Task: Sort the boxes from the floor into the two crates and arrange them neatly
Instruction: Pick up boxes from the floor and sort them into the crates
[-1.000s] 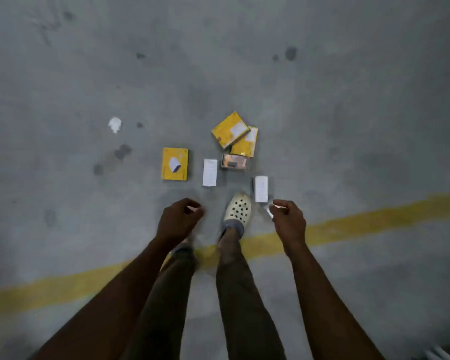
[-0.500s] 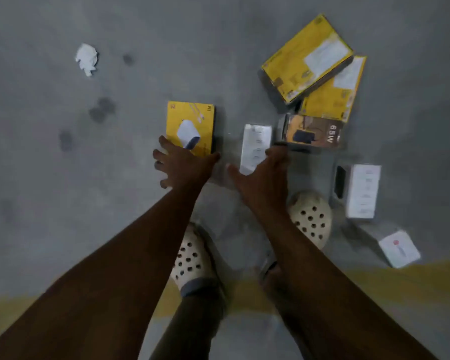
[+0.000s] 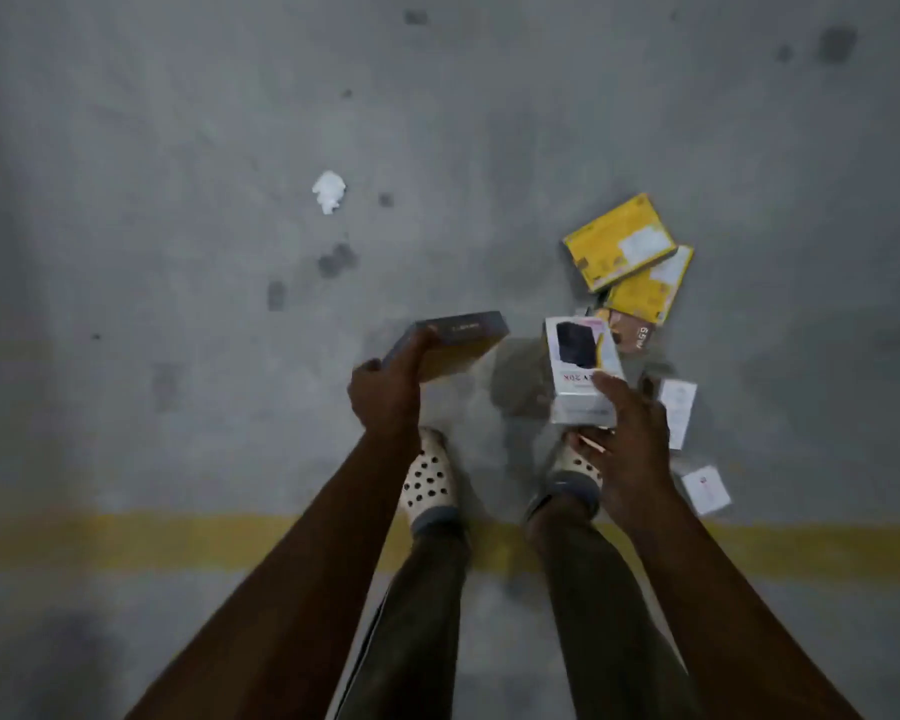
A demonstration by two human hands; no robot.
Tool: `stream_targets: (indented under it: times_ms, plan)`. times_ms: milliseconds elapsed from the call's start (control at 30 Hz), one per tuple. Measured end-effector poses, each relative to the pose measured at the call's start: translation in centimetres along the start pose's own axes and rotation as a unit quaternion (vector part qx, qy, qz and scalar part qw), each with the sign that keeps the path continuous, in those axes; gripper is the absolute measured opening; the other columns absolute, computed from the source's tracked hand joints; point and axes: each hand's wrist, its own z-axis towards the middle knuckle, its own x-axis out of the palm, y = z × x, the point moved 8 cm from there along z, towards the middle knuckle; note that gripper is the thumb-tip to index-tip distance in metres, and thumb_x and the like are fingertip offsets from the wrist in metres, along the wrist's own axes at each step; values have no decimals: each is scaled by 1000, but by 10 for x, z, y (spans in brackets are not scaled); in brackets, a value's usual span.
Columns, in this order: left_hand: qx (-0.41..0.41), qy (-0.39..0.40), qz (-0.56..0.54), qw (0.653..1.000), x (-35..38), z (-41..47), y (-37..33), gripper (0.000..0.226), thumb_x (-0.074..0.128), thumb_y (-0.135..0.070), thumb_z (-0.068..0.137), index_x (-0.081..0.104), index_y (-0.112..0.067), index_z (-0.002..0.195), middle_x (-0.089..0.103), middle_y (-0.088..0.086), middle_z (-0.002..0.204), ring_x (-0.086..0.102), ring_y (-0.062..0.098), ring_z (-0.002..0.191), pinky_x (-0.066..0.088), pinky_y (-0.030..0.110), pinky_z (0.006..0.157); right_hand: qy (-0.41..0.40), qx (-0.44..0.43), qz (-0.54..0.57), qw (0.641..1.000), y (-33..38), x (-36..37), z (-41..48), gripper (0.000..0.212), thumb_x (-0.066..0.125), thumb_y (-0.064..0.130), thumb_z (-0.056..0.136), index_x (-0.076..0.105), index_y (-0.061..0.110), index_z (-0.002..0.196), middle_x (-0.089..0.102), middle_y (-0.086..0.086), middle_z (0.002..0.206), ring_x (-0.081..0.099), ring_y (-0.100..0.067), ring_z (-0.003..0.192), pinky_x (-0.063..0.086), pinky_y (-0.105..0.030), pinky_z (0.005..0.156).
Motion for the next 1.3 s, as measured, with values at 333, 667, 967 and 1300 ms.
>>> stream_targets:
  times_ms: [333,667,967,1300]
  plan:
    - [-244,229,-407,850,-208,-226,-80,83,65,-77,65,64,-10,114,58,22,122,58,36,105,43,52,104,155,40,7,987,84,66,-341,35,64,39,96,63,14,120,67,-8,97,65,-19,70,56,-25,52]
    - [-82,0,-494,866,-421,-355,-75,72,64,-75,75,69,-13,113,66,13,96,62,27,84,54,41,76,289,-206,-158,922,127,109,-558,24,75,30,92,55,25,104,67,-11,101,67,-21,79,60,-37,64]
    - [211,-557,-159,788,-568,-533,11,76,89,-63,54,63,-11,103,63,4,98,59,31,96,47,40,89,450,-538,-319,638,104,96,-704,45,85,26,82,58,25,118,66,0,118,66,-13,99,58,-17,72]
    - [191,-756,21,625,-597,-709,163,69,91,-29,62,61,-18,122,57,25,133,57,39,118,50,49,94,674,-512,-314,431,-41,9,-829,47,84,6,80,59,14,120,59,-3,124,59,-13,118,65,-40,76]
